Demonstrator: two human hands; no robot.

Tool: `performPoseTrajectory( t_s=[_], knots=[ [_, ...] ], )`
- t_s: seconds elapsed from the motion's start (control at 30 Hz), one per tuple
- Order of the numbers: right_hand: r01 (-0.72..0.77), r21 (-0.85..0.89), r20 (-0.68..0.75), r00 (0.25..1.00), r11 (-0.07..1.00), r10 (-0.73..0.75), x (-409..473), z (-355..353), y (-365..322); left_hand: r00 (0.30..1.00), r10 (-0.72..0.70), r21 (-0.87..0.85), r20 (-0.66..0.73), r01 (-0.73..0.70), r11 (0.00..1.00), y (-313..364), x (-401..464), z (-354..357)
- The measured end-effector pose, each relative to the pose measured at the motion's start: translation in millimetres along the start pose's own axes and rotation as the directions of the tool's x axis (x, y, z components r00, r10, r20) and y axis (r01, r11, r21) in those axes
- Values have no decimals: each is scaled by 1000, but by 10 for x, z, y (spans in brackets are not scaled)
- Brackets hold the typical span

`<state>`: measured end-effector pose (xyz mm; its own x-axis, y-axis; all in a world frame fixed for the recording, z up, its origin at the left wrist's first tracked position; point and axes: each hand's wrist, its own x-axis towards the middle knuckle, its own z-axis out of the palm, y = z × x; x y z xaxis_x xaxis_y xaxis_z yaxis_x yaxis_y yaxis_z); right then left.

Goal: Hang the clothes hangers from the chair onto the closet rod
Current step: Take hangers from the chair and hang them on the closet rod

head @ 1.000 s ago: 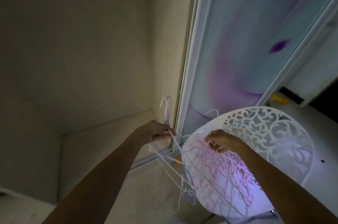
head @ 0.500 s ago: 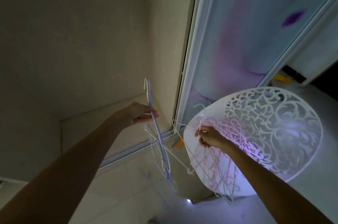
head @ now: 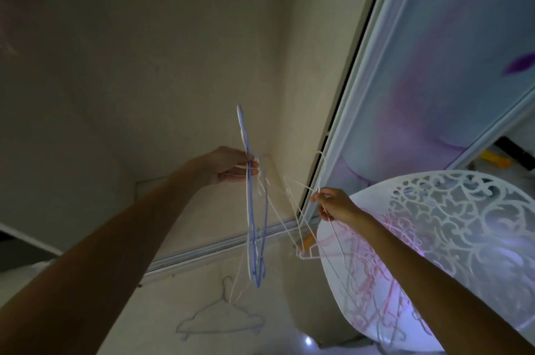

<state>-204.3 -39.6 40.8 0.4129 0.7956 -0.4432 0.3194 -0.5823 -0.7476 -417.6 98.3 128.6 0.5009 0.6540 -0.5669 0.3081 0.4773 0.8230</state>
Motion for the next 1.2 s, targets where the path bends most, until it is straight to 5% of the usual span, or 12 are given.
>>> performPoseTrajectory(
  t_s=[1.2],
  knots=[
    [379, 30, 64, 923, 925, -380, -180, 370, -2133, 937, 131, -11, -325, -142, 990, 601, -920, -1034]
  ],
)
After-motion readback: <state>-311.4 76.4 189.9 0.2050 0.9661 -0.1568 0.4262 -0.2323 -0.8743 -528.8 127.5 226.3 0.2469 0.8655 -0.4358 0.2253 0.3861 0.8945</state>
